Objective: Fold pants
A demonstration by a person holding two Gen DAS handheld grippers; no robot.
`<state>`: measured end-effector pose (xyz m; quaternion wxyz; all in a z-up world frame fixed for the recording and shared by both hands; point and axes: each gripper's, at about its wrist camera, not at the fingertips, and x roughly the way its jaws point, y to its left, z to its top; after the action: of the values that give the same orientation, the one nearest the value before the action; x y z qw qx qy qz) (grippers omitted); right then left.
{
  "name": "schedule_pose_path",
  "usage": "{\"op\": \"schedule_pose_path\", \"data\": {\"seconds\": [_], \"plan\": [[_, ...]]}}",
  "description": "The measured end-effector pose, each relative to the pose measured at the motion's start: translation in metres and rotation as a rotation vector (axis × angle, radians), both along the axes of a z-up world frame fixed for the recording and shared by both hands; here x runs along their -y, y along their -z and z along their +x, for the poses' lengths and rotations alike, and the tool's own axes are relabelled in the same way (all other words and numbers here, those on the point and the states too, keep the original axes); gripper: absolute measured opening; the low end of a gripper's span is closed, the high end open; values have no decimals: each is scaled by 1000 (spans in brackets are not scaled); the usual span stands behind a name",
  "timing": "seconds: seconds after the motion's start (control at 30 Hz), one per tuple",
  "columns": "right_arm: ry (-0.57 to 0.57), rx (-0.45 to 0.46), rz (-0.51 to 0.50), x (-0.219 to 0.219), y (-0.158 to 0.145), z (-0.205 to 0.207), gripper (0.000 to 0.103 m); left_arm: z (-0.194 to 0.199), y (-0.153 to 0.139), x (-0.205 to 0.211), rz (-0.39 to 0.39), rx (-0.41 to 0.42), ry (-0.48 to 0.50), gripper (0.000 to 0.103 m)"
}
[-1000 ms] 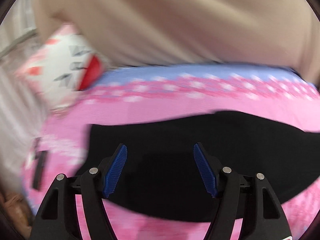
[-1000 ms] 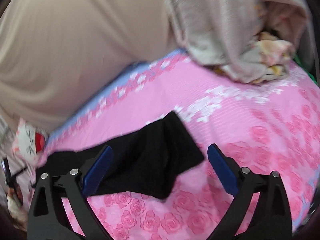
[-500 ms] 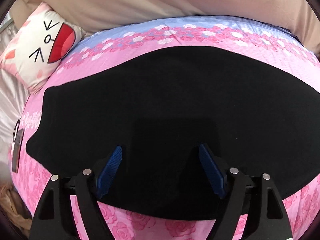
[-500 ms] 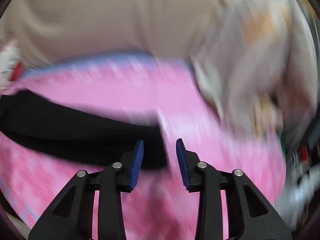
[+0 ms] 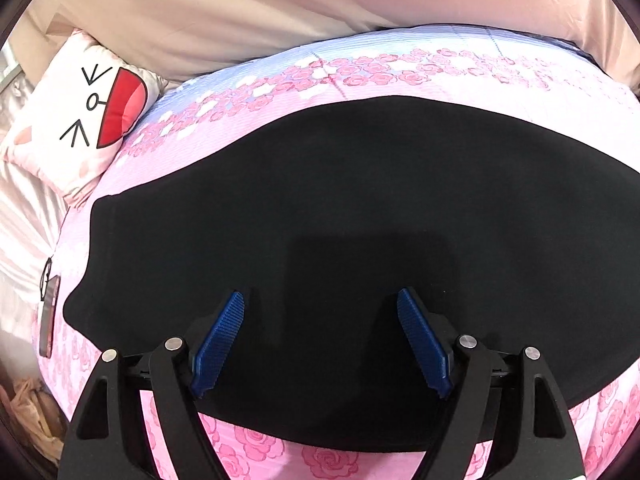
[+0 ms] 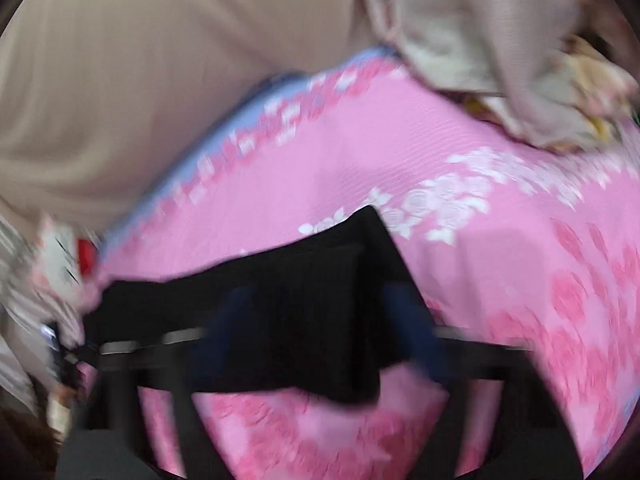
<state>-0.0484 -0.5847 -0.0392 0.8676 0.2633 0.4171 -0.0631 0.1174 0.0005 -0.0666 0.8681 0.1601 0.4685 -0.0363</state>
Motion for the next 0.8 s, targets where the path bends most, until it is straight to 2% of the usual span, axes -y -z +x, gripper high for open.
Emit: {"op": "schedule_pose_path", "data": {"seconds": [0.03,0.1,0.13,0.17,0.2,0.23,0.3,0.33,0.4,0.5,0.53,0.57,0.6,0.63,0.7,0.73,0.77,0.8], "plan": [[-20,45,-40,-10,-14,1,11,1,0,-1,-8,-5,-3,77],[-96,246,-199,-38,-61,-16,10,3,0,-7,-28,-18,-10,78],[-112,296,-288,-48,-74,-26,11,3,0,-9,-35,-21,-14,79],[-102,271,-385,-51,-74,-34,12,3,0,-9,-38,-22,-15,79],[-94,224,-391,-45,-64,-33,14,2,1,-10,-40,-20,-14,80],[-75,122,-358,-29,-40,-33,18,1,1,-10,-41,-16,-12,81],[34,-93,-354,-2,10,-36,20,0,3,-11,-35,-3,-12,84],[78,-155,-348,7,26,-42,21,2,3,-11,-31,-1,-12,86],[116,-97,-284,8,31,-61,21,3,3,-11,-24,-3,-7,86],[102,10,-226,0,9,-66,21,4,3,-7,-2,-2,2,86],[93,25,-213,2,4,-61,35,4,3,-6,3,0,2,86],[87,39,-209,2,-3,-52,58,4,3,-5,7,3,3,86],[79,46,-221,1,-8,-41,67,5,3,-5,8,6,1,86],[63,47,-227,1,-10,-34,71,4,3,-4,5,7,-2,86],[21,15,-213,2,-2,-7,70,3,4,-5,-6,6,-13,86],[0,-4,-208,-1,5,8,66,3,4,-6,-10,7,-20,86],[-36,-25,-218,-10,9,21,35,2,4,-6,-13,7,-21,86],[-42,-47,-265,-16,11,31,19,2,3,-7,-20,6,-23,86]]}}
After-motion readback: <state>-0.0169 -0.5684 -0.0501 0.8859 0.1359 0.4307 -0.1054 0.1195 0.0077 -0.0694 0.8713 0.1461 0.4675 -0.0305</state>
